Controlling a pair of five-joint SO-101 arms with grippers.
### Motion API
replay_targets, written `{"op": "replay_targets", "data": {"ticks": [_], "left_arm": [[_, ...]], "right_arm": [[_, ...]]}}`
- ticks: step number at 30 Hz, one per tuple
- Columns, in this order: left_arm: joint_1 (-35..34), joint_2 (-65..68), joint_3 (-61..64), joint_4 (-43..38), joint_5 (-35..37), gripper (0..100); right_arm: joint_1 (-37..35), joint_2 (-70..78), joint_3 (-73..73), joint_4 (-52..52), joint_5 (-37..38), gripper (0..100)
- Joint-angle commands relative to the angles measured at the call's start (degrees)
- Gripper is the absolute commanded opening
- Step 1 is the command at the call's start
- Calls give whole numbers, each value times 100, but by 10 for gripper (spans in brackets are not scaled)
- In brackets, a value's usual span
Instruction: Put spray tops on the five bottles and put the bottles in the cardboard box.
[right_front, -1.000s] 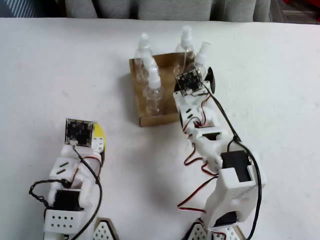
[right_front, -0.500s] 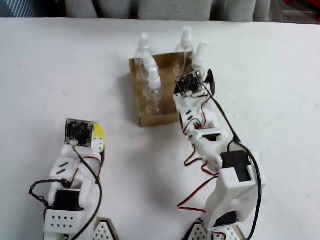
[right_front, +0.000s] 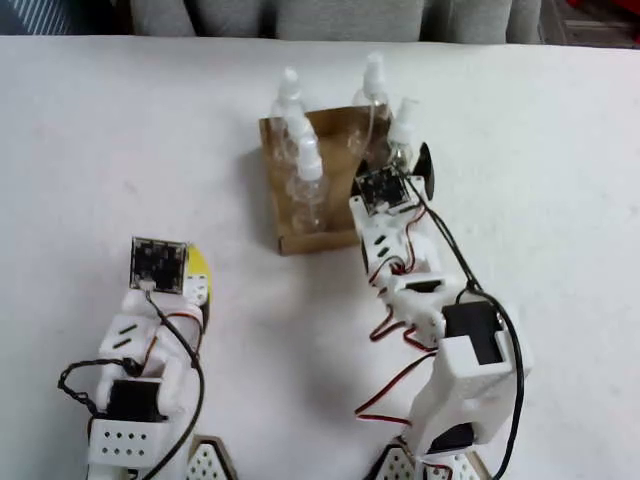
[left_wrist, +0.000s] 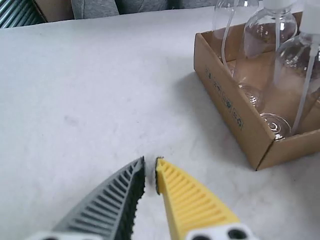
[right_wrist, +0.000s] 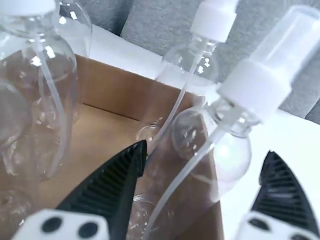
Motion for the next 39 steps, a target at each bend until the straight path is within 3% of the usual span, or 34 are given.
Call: {"op": "replay_targets", "data": {"ticks": [1,32,39], "left_arm": [[-57,-31,-18,-202,-53,61],[-57,-31,-18,-202,-53,61],[-57,-31,-18,-202,-53,61]], "right_arm": [[40,-31,0,-110,0,309],[31,-92,-35,-154,-9,311],[40,-92,-26,-629,26,311]]}}
